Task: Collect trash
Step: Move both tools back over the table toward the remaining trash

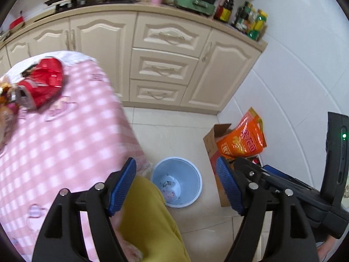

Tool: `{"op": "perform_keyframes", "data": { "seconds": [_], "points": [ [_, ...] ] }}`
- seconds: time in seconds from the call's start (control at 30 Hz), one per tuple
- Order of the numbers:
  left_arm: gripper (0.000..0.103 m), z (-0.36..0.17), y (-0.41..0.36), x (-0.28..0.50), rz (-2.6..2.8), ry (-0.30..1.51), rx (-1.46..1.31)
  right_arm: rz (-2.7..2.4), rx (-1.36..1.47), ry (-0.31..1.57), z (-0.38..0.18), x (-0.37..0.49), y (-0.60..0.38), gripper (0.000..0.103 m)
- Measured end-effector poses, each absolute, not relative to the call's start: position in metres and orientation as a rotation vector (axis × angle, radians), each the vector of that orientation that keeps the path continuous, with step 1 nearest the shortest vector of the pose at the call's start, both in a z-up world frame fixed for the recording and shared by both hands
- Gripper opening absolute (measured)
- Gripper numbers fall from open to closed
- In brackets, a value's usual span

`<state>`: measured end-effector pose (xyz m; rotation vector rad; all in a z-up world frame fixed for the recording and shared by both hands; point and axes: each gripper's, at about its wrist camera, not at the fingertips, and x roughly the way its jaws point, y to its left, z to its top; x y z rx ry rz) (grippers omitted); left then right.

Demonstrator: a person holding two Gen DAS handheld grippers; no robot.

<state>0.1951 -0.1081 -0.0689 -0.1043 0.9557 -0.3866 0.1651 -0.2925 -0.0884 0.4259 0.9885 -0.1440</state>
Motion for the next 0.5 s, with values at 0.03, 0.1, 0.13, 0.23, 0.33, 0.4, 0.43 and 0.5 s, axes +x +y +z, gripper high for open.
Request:
{"op": "perform_keyframes", "data": {
  "seconds": [0.03, 0.1, 0.13, 0.23, 0.33, 0.4, 0.43, 0.5],
  "points": [
    [0.074, -0.064, -0.097, 0.192, -0.372, 0.939, -0.109, -0.126, 0.414, 0.982, -0.084, 0.167, -0.284, 0.083],
    [0.074, -0.057, -0.080, 0.188, -0.349, 0.916, -0.119, -0.092, 0.390, 0.970, -0.077, 0.171, -0.266, 0.083],
    [0.074, -0.053, -0.071, 0.187, -0.335, 0.906, -0.129, -0.076, 0.379, 0.965, -0.073, 0.173, -0.257, 0.083],
    [0.074, -0.046, -0.040, 0.184, -0.300, 0.892, -0.165, -0.026, 0.354, 0.954, -0.064, 0.180, -0.230, 0.083],
    [0.074, -0.042, -0.008, 0.180, -0.269, 0.887, -0.194, 0.015, 0.335, 0.948, -0.059, 0.186, -0.203, 0.083],
    [0.074, -0.041, 0.010, 0.180, -0.245, 0.882, -0.215, 0.051, 0.322, 0.946, -0.056, 0.189, -0.185, 0.083],
    [0.074, -0.040, 0.023, 0.180, -0.235, 0.879, -0.229, 0.064, 0.318, 0.945, -0.055, 0.191, -0.175, 0.083],
    [0.074, -0.040, 0.041, 0.179, -0.234, 0.877, -0.250, 0.094, 0.310, 0.943, -0.051, 0.195, -0.157, 0.083]
  ]
}}
